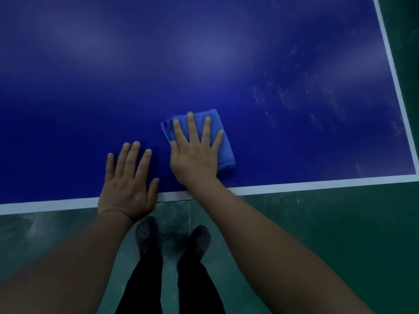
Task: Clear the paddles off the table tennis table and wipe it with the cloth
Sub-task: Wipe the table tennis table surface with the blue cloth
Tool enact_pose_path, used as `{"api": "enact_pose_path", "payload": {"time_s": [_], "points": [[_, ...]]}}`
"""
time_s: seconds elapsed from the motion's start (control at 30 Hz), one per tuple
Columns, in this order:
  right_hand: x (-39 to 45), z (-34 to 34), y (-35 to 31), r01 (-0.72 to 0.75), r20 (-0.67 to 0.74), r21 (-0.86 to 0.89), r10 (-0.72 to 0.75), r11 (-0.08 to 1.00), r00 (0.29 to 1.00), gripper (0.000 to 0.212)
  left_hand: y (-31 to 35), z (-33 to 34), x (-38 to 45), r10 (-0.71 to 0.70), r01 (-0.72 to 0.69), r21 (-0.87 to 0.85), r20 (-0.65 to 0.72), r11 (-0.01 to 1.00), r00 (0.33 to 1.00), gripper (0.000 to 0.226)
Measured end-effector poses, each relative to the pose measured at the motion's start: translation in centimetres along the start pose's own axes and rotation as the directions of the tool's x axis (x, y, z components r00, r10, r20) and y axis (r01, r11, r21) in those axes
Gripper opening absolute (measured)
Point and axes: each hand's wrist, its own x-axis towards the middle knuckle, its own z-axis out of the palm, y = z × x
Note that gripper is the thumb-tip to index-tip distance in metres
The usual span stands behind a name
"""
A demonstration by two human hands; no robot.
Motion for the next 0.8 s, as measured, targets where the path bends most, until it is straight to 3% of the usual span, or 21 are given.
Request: {"api": "enact_pose_path", "payload": {"time_s": [0.07, 0.13, 0.2, 0.27, 0.33, 0.37, 0.4, 0.47, 0.53, 0.57, 0.6, 0.63, 0.7, 0.8], "points": [[2.4, -0.7, 2.7, -0.032, -0.024, -0.007, 0.032, 0.999, 0.999, 0.059, -0.1, 0.1, 0.1, 0.006, -0.006, 0.018, 0.011, 1.0, 1.0, 0.069], [3.7, -2.2, 9.0, -0.208, -0.067, -0.032, 0.205, 0.978, 0.976, 0.059, -0.1, 0.1, 0.2, 0.002, -0.002, 0.018, 0.023, 1.0, 1.0, 0.069], [3.0, -4.1, 16.9, -0.47, -0.082, -0.004, 0.468, 0.883, 0.88, 0.06, 0.0, 0.0, 0.2, -0.002, 0.002, 0.022, 0.03, 1.0, 1.0, 0.069], [0.4, -5.7, 22.7, -0.68, -0.034, 0.068, 0.683, 0.73, 0.73, 0.062, 0.1, -0.1, 0.1, 0.001, -0.001, 0.02, 0.038, 1.0, 0.999, 0.07], [-1.7, -5.7, 23.8, -0.771, -0.023, 0.114, 0.777, 0.627, 0.629, 0.062, 0.1, -0.3, 0.2, 0.002, -0.002, 0.017, 0.044, 1.0, 0.999, 0.07], [-2.2, -5.1, 22.5, -0.775, -0.041, 0.114, 0.782, 0.622, 0.622, 0.062, 0.1, -0.4, 0.2, 0.001, -0.002, 0.019, 0.048, 1.0, 0.999, 0.071], [-2.4, -4.4, 20.2, -0.752, -0.061, 0.102, 0.758, 0.652, 0.649, 0.061, 0.1, -0.4, 0.2, -0.002, 0.001, 0.019, 0.051, 1.0, 0.999, 0.071], [-2.8, -2.6, 14.3, -0.58, -0.079, 0.064, 0.584, 0.812, 0.808, 0.061, 0.1, -0.4, 0.2, -0.006, 0.005, 0.017, 0.059, 1.0, 0.998, 0.071], [-4.7, -0.5, 8.6, -0.177, -0.038, -0.021, 0.176, 0.984, 0.984, 0.061, 0.1, -0.3, 0.3, -0.009, 0.007, 0.025, 0.063, 1.0, 0.998, 0.071], [-6.1, 0.1, 7.5, -0.004, 0.01, -0.044, 0.005, 0.999, 1.0, 0.06, 0.1, -0.3, 0.2, -0.008, 0.006, 0.028, 0.065, 1.0, 0.998, 0.071], [-7.1, 0.1, 8.1, 0.073, 0.031, -0.056, -0.071, 0.996, 0.997, 0.06, 0.1, -0.3, 0.2, -0.007, 0.005, 0.028, 0.065, 1.0, 0.998, 0.071], [-7.4, -0.3, 10.1, 0.063, 0.029, -0.06, -0.061, 0.996, 0.998, 0.061, 0.1, -0.2, 0.2, -0.008, 0.006, 0.028, 0.059, 1.0, 0.998, 0.071], [-7.4, -1.7, 16.0, -0.132, -0.004, -0.092, 0.132, 0.987, 0.991, 0.064, 0.0, -0.2, 0.2, -0.004, 0.003, 0.026, 0.052, 1.0, 0.999, 0.07], [-7.0, -4.4, 24.7, -0.453, 0.01, -0.084, 0.456, 0.887, 0.89, 0.067, -0.1, -0.1, 0.2, -0.002, 0.001, 0.019, 0.051, 1.0, 0.999, 0.07]]}}
